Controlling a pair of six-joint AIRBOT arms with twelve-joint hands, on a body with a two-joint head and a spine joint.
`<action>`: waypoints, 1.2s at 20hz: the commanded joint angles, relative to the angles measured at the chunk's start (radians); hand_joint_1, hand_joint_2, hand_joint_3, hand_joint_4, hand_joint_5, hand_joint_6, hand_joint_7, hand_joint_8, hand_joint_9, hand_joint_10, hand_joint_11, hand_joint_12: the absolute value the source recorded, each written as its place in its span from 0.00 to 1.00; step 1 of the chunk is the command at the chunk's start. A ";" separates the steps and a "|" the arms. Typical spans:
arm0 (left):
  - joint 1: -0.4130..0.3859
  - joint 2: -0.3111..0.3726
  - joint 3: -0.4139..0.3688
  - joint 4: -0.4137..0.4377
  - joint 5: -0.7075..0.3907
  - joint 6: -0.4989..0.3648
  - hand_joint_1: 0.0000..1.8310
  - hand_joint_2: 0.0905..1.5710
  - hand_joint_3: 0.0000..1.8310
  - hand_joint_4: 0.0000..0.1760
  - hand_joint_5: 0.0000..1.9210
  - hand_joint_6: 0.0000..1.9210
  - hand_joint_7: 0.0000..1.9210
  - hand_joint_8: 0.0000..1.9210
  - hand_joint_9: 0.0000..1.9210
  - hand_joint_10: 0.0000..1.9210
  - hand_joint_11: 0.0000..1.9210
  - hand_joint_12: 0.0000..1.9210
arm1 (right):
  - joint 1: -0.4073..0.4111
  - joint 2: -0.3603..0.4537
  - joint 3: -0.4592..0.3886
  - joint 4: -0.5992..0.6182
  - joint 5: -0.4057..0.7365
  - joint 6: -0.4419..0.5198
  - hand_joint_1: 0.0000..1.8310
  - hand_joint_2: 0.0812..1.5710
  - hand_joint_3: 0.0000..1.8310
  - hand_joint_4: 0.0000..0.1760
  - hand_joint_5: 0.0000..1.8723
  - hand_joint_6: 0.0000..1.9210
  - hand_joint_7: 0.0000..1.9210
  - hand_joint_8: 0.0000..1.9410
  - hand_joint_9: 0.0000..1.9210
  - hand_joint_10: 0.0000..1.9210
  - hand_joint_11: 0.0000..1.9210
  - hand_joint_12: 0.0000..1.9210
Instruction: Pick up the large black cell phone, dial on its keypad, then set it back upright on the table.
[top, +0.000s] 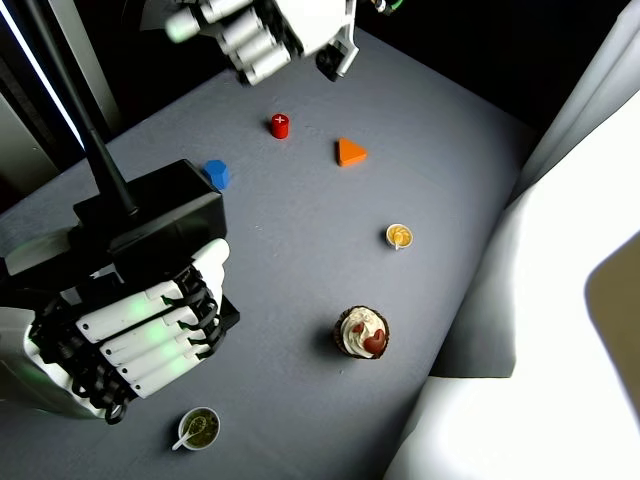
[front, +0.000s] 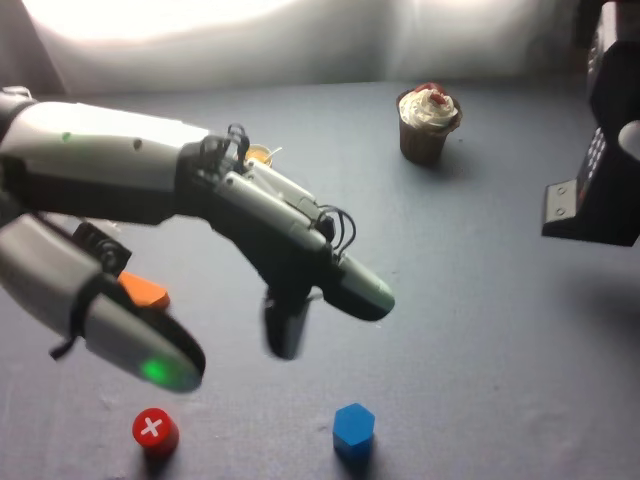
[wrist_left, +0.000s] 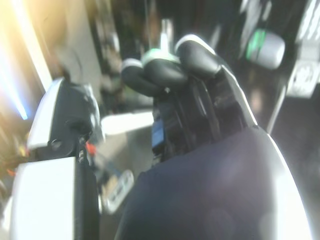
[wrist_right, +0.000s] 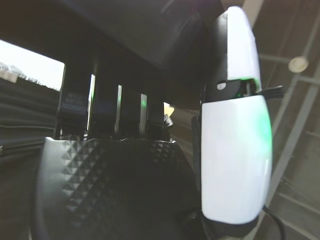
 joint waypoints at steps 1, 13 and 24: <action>-0.018 0.004 -0.022 -0.165 0.005 -0.012 0.14 0.78 0.00 0.00 0.26 0.00 0.33 0.09 0.30 0.23 0.17 0.60 | 0.005 0.001 0.013 0.026 0.138 0.017 0.74 0.73 0.00 0.00 0.53 0.44 0.39 0.70 0.41 0.74 0.46 0.72; -0.012 -0.002 -0.078 0.136 0.571 -0.699 0.00 0.70 0.00 0.05 0.09 0.00 0.09 0.00 0.06 0.00 0.00 0.06 | 0.022 -0.079 0.064 0.043 0.106 0.017 0.74 0.72 0.00 0.00 0.51 0.44 0.41 0.70 0.45 0.68 0.46 0.64; 0.031 0.010 -0.094 0.159 0.567 -0.702 0.00 0.72 0.00 0.00 0.07 0.00 0.08 0.00 0.08 0.00 0.00 0.19 | 0.031 -0.096 0.073 0.085 0.111 0.020 0.76 0.67 0.00 0.00 0.57 0.35 0.54 0.45 0.51 0.62 0.48 0.60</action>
